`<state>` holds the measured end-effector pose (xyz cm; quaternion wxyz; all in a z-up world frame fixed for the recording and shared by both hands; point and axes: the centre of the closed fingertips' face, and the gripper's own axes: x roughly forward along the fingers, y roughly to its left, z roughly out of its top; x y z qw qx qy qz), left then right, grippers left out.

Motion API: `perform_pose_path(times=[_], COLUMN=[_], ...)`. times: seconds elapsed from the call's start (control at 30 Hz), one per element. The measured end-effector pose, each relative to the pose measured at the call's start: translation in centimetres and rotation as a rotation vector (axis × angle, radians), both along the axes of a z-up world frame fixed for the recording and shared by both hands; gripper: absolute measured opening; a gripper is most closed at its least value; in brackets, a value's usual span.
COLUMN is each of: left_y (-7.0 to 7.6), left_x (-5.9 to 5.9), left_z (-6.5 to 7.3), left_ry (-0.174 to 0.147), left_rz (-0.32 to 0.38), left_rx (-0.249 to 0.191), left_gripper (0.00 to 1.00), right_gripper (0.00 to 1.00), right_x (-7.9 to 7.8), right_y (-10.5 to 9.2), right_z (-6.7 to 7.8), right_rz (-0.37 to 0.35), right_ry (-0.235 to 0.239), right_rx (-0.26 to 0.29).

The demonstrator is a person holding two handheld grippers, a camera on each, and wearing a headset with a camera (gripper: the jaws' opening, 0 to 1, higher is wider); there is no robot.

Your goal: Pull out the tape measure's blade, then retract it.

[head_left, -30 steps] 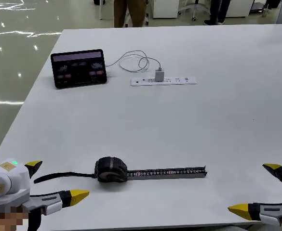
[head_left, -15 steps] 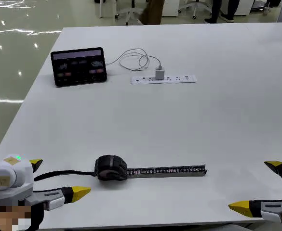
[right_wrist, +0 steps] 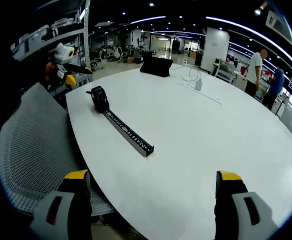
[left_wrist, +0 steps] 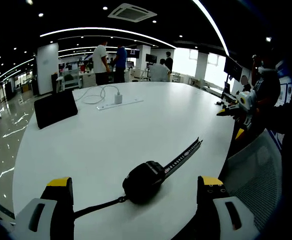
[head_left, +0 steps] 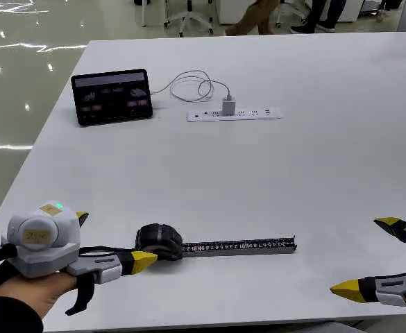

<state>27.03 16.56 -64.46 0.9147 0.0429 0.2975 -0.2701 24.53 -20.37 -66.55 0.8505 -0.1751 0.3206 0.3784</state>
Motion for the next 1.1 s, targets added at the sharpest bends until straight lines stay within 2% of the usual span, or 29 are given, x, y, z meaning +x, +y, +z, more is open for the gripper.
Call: perform_pose_path(times=[0.07, 0.13, 0.17, 0.23, 0.33, 0.43, 0.47, 0.53, 0.57, 0.63, 0.7, 0.77, 0.83, 0.9, 1.0, 1.1], left_y=[-0.6, -1.1, -1.2, -1.3, -1.8, -1.4, -1.2, -1.2, -1.3, -1.5, -1.7, -1.8, -1.9, -2.0, -2.4, -2.9], left_x=[0.2, 0.4, 0.5, 0.8, 1.0, 1.5, 1.6, 1.6, 1.3, 1.6, 1.6, 1.9, 2.2, 2.7, 3.2, 3.2], left_z=[-0.1, -0.3, -0.4, -0.8, -1.3, -2.0, -2.4, -2.8, -3.0, -3.0, -3.5, -3.7, -3.8, -3.8, -4.3, -5.0], left_ry=[0.003, 0.026, 0.022, 0.023, 0.042, 0.042, 0.052, 0.079, 0.112, 0.089, 0.091, 0.071, 0.074, 0.060, 0.053, 0.059], left_rz=[0.002, 0.016, 0.020, 0.034, 0.040, 0.072, 0.096, 0.125, 0.155, 0.164, 0.174, 0.191, 0.222, 0.246, 0.263, 0.292], left_rx=[-0.002, -0.020, -0.017, 0.002, 0.006, 0.051, 0.061, 0.044, 0.026, 0.005, 0.021, 0.031, 0.019, 0.005, 0.010, -0.005], left_gripper=[0.99, 1.00, 1.00, 1.00, 1.00, 1.00, 1.00, 1.00, 0.99, 0.99, 1.00, 1.00, 1.00, 1.00, 1.00, 1.00], right_gripper=[1.00, 1.00, 1.00, 1.00, 1.00, 1.00, 1.00, 1.00, 1.00, 1.00, 1.00, 1.00, 1.00, 1.00, 1.00, 1.00], right_x=[0.2, 0.4, 0.4, 0.7, 1.0, 1.2, 1.3, 1.4, 1.5, 1.6, 1.6, 1.9, 1.9, 2.2, 2.4, 2.6], right_y=[0.0, 0.1, 0.2, 0.4, 0.7, 0.9, 1.0, 1.0, 1.1, 1.2, 1.5, 1.7, 1.9, 2.2, 2.7, 3.0], right_z=[-0.1, -0.2, -0.2, -0.2, -0.2, -0.3, -0.4, -0.4, -0.5, -0.5, -0.5, -0.7, -1.0, -1.0, -1.1, -1.5], right_rz=[0.011, 0.019, 0.023, 0.035, 0.051, 0.070, 0.078, 0.086, 0.092, 0.108, 0.125, 0.150, 0.165, 0.178, 0.200, 0.229], right_ry=[0.005, 0.009, 0.011, 0.009, 0.012, 0.012, 0.013, 0.014, 0.014, 0.005, 0.005, -0.005, 0.006, 0.003, 0.007, 0.009], right_rx=[-0.008, -0.012, -0.014, -0.021, -0.025, -0.035, -0.039, -0.041, -0.044, -0.045, -0.051, -0.067, -0.080, -0.085, -0.090, -0.099])
